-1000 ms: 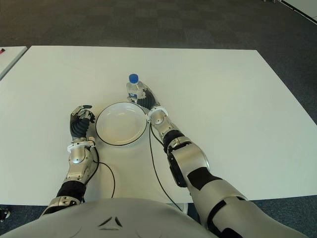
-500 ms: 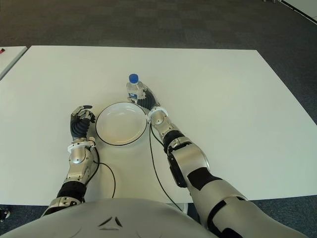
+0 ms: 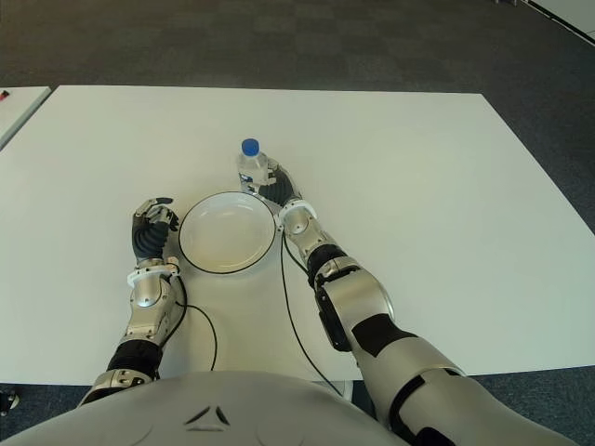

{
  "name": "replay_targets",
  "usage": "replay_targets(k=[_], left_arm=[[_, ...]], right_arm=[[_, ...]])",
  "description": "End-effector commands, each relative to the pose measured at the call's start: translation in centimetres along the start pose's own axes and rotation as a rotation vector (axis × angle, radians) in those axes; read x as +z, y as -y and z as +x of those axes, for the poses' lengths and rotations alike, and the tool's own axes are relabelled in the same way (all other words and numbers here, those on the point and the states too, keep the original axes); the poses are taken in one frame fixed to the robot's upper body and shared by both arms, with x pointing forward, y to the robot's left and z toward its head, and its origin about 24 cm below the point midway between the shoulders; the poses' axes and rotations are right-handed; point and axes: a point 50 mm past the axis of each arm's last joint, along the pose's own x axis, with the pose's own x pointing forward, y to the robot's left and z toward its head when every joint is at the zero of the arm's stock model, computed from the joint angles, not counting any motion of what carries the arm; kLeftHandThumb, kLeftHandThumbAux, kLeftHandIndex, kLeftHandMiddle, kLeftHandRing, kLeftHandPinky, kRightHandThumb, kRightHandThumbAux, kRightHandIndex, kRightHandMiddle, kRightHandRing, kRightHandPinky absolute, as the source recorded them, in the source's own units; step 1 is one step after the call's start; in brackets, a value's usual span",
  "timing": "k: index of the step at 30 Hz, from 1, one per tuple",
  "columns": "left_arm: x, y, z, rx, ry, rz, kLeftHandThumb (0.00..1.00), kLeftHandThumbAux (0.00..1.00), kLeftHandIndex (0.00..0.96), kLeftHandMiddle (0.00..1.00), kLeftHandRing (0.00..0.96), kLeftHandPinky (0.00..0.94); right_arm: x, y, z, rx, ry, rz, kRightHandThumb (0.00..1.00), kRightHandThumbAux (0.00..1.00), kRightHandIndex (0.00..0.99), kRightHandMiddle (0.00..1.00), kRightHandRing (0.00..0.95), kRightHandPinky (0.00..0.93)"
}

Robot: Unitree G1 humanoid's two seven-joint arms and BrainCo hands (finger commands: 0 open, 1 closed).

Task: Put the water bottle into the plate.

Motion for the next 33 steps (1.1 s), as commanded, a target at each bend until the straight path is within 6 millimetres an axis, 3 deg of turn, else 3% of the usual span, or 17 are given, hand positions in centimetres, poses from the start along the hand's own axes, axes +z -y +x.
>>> replay_targets(k=[1, 5, 8, 26, 33], left_arm=[[-0.95, -0.2, -0.65, 0.006, -0.053, 0.005, 0.694, 0.716, 0.437, 0.713, 0.697, 0.691], [-0.97, -0.16, -0.71, 0.006, -0.059, 0.001, 0.694, 0.716, 0.437, 0.715, 0.698, 0.688], [-0.94, -0.16, -0.75, 0.012, -0.055, 0.008, 0.694, 0.716, 0.436, 0.714, 0.697, 0.686], [-0.99, -0.23, -0.93, 0.023, -0.065, 0.011, 0.693, 0.716, 0.436, 0.709, 0.686, 0.674], [-0.93, -0.31, -0.95, 0.031, -0.054, 0.01, 0.693, 0.716, 0.436, 0.715, 0.695, 0.688]], right_arm=[[-0.76, -0.17, -0.38, -0.038, -0.04, 0.026, 0.582, 0.594, 0.242, 0.373, 0.365, 0.417], [-1.07, 0.04, -0.48, -0.065, -0.056, 0.043, 0.759, 0.658, 0.33, 0.476, 0.424, 0.46], [-1.24, 0.07, -0.54, -0.081, -0.069, 0.048, 0.807, 0.679, 0.351, 0.495, 0.44, 0.472], [-1.72, -0.16, -0.78, -0.088, -0.099, 0.057, 0.841, 0.676, 0.422, 0.471, 0.504, 0.492], [-1.62, -0.21, -0.75, -0.077, -0.088, 0.015, 0.844, 0.676, 0.401, 0.521, 0.668, 0.684]])
